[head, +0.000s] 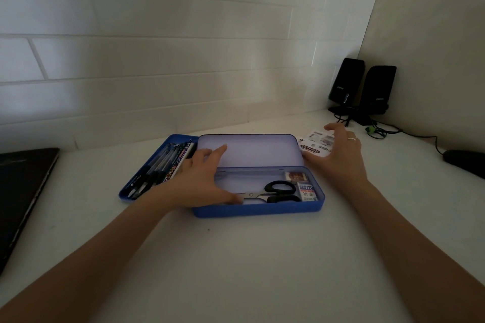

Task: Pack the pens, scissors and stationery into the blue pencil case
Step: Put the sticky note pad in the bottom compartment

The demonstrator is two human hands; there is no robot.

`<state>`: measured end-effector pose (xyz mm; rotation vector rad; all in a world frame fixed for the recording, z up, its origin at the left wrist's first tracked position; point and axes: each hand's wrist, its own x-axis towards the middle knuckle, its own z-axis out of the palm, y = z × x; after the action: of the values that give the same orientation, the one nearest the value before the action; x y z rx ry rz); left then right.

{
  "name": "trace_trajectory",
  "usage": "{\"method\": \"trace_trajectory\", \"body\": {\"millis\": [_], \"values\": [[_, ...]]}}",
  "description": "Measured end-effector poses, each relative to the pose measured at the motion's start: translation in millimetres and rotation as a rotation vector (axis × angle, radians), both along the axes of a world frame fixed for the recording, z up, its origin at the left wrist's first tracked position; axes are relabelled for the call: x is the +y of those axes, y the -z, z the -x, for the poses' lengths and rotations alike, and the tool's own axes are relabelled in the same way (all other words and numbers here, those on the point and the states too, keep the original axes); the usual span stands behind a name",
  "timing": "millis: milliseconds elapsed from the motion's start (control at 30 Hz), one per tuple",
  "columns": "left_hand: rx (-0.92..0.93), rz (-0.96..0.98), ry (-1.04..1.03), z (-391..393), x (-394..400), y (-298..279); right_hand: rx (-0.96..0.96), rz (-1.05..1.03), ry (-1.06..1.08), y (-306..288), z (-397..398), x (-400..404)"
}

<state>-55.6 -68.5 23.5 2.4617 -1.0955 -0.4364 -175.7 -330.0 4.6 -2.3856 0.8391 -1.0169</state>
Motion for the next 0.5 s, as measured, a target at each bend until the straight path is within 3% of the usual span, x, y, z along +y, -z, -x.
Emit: {"method": "trace_trajectory", "body": {"millis": [200, 333, 500], "values": [[-0.055, 0.002, -0.032, 6, -3, 3, -0.088, 0.022, 0.113, -7, -2, 5], [0.017, 0.027, -0.048, -2, -3, 3, -0.164, 0.022, 0.070, -10, -5, 10], [-0.011, 0.028, -0.042, -3, -3, 4, -0.108, 0.044, 0.016, -11, -10, 19]]}}
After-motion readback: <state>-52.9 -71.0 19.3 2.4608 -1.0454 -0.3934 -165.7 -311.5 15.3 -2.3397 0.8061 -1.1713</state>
